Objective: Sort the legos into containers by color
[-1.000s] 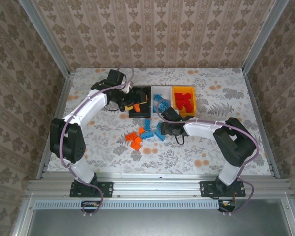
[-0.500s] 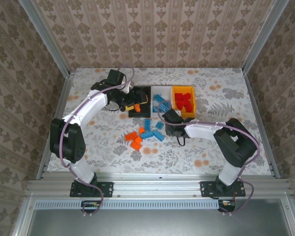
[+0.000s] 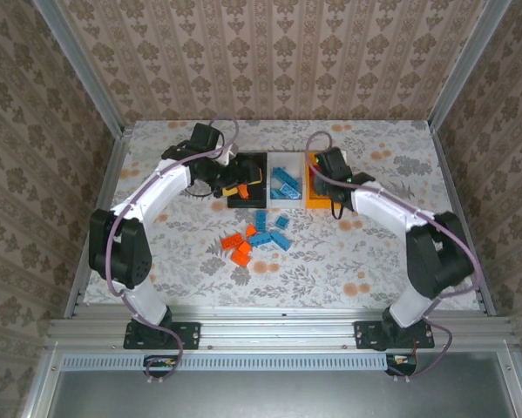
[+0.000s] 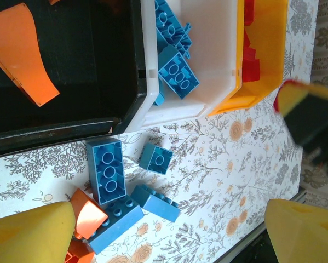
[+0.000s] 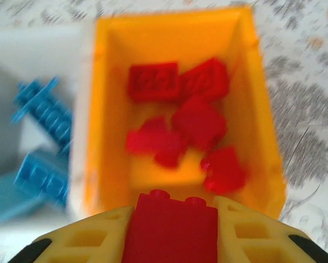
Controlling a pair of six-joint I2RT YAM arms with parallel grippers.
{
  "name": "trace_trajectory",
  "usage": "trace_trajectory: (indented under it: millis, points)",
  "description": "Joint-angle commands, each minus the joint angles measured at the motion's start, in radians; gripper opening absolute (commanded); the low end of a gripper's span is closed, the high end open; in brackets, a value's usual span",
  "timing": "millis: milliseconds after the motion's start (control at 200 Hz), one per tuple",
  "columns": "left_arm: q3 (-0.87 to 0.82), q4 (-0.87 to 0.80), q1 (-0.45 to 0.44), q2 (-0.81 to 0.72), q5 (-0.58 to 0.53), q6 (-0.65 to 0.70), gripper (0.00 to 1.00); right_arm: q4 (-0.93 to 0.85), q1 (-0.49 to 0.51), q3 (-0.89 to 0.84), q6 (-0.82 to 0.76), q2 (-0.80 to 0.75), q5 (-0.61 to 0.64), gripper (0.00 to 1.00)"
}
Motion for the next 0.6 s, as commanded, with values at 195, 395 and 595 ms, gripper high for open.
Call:
trace_trajectory:
  millis: [195,395,595]
  points:
    - [0.013,-0.008,-0.005,0.028,0.009,0.011,0.92,-0.13,-0.059,0.23,-0.087,0.195,-0.038,0.55]
    - [0.017,-0.009,-0.001,0.029,0.013,0.014,0.92,-0.111,-0.039,0.176,-0.097,0.049,-0.007,0.62]
    - [0.05,-0.078,-0.007,0.017,-0.086,0.062,0.92,0.0,0.089,-0.078,-0.025,-0.245,0.003,0.65]
